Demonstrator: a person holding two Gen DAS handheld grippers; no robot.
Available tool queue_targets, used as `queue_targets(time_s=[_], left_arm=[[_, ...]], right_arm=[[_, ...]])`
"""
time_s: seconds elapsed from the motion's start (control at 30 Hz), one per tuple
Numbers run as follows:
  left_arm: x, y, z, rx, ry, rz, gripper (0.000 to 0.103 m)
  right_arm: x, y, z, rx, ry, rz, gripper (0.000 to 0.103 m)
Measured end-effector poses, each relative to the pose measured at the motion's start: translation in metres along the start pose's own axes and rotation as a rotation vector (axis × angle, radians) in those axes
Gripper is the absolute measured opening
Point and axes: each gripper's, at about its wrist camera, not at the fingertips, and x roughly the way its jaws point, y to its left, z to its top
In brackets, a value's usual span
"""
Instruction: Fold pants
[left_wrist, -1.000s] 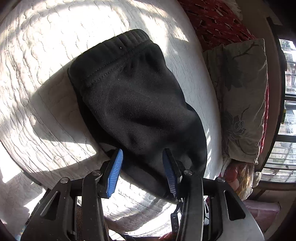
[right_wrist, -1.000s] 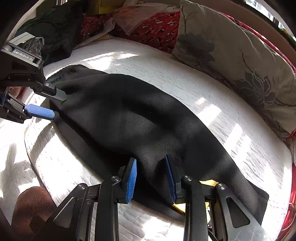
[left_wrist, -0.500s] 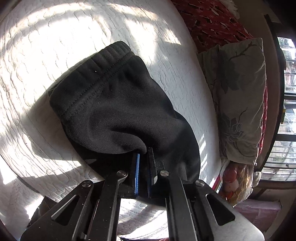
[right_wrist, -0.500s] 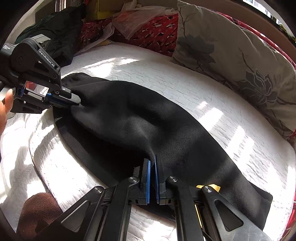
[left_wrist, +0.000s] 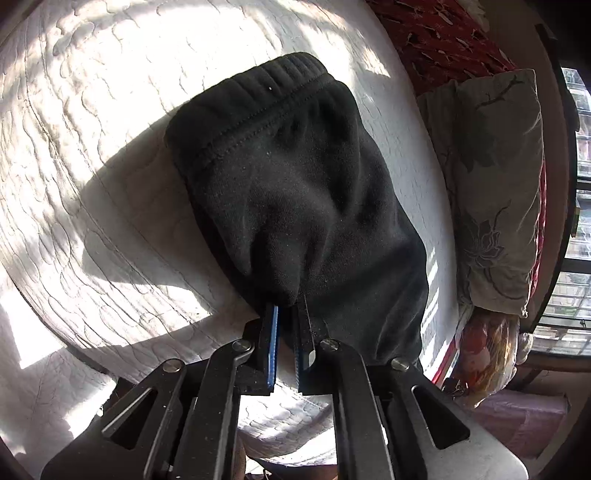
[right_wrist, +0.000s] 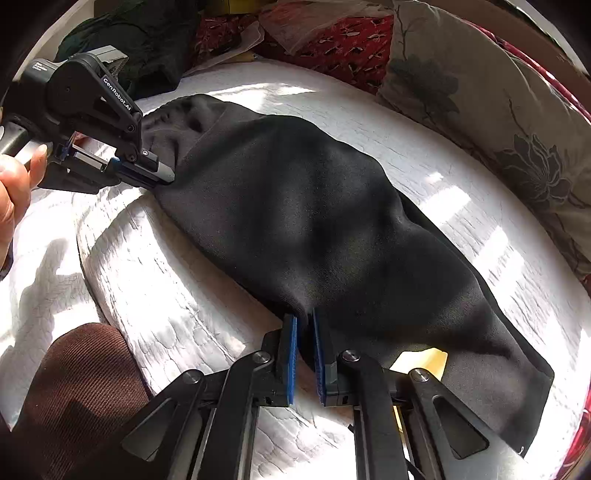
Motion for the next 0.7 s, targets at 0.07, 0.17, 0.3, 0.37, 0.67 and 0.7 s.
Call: queue_targets(time_s=[0.07,0.17,0.3,0.37,0.67,0.7], left_arm=[[-0.016,-0.004,-0.005,0.057,-0.031,0.034,0.006],[-0.044,-0.006,-0.011,0.134,-0.064,0.021,0.006],[-0.077,-0.019,0.013,0.216,-0.173,0.056,0.01],[-0.083,-0.028,0.035,0.248,-0.202,0.092,0.038],[-0.044,-0.05,0.098,0.268,-0.112,0.167,0.049],[-0.041,-0.046,0.1,0.263,-0.092,0.156,0.049]], right_arm=[[-0.015,-0.007,-0.001,0.029,-0.019,0.007,0.016],[-0.052,-0.043,-0.011,0.164,-0.082,0.05,0.022],[-0.088,-0.139,-0.043,0.465,-0.127,0.02,0.044],[-0.095,-0.194,-0.064,0.628,-0.11,-0.021,0.044],[-0.053,-0.278,-0.113,0.965,0.0,0.11,0.046],[-0.046,-0.273,-0.112,0.96,0.019,0.09,0.046]])
